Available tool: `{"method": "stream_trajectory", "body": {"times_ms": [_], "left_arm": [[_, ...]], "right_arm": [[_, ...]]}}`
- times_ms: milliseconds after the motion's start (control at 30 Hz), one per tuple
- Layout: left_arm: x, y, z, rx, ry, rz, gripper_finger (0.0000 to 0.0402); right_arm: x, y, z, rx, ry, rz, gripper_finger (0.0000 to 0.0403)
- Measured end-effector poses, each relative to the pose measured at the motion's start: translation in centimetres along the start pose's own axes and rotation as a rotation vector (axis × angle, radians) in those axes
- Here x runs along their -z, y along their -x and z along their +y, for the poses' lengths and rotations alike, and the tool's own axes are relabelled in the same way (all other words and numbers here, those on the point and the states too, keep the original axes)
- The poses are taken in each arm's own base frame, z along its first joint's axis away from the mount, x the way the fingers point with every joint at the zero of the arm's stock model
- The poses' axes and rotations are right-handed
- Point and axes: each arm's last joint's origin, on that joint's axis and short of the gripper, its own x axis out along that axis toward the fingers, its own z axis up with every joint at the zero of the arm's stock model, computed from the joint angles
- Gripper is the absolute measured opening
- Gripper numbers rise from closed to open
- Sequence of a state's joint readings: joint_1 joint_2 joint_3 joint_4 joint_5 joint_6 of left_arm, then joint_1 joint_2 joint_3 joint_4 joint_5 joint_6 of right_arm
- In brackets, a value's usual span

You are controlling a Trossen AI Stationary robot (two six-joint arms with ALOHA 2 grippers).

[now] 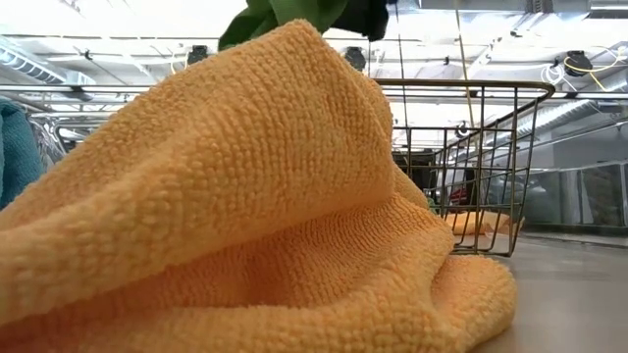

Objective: Sort microfiber towel by color & place in baskets
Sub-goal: Put the green microfiber towel into the wire basket

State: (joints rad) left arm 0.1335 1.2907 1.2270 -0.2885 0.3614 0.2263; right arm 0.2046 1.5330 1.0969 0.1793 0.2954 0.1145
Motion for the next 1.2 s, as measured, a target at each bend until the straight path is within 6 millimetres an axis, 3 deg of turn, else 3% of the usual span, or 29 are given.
{"method": "stream_trajectory", "body": {"times_ms": [133, 267, 600, 867, 1067, 1200], "left_arm": [[-0.2, 0.1, -0.4, 0.003, -0.008, -0.010, 0.0015], [-0.4, -0.1, -0.9, 0.021, -0.016, -0.015, 0.0015], [-0.9, -0.7, -3.1, 0.097, -0.094, -0.031, 0.0015], [-0.2, -0.5, -3.3, 0.059, 0.024, 0.057, 0.0032], [1.5, -0.2, -3.7, 0.064, 0.166, 0.237, 0.0103], [2.7, 0.2, -3.8, -0.030, 0.232, 0.380, 0.0145]], "right_arm": [[0.2, -0.7, -0.1, 0.079, -0.014, -0.035, 0.0359], [-0.2, -1.1, -0.3, 0.088, -0.015, -0.110, 0.0287], [-0.4, -1.3, -0.2, 0.053, 0.076, -0.139, 0.0021], [-0.4, -0.1, -0.1, 0.055, 0.093, -0.044, 0.0005], [0.2, 1.6, -0.5, 0.160, 0.121, 0.095, 0.0003], [0.3, 2.7, -0.8, 0.201, 0.138, 0.164, 0.0003]]}}
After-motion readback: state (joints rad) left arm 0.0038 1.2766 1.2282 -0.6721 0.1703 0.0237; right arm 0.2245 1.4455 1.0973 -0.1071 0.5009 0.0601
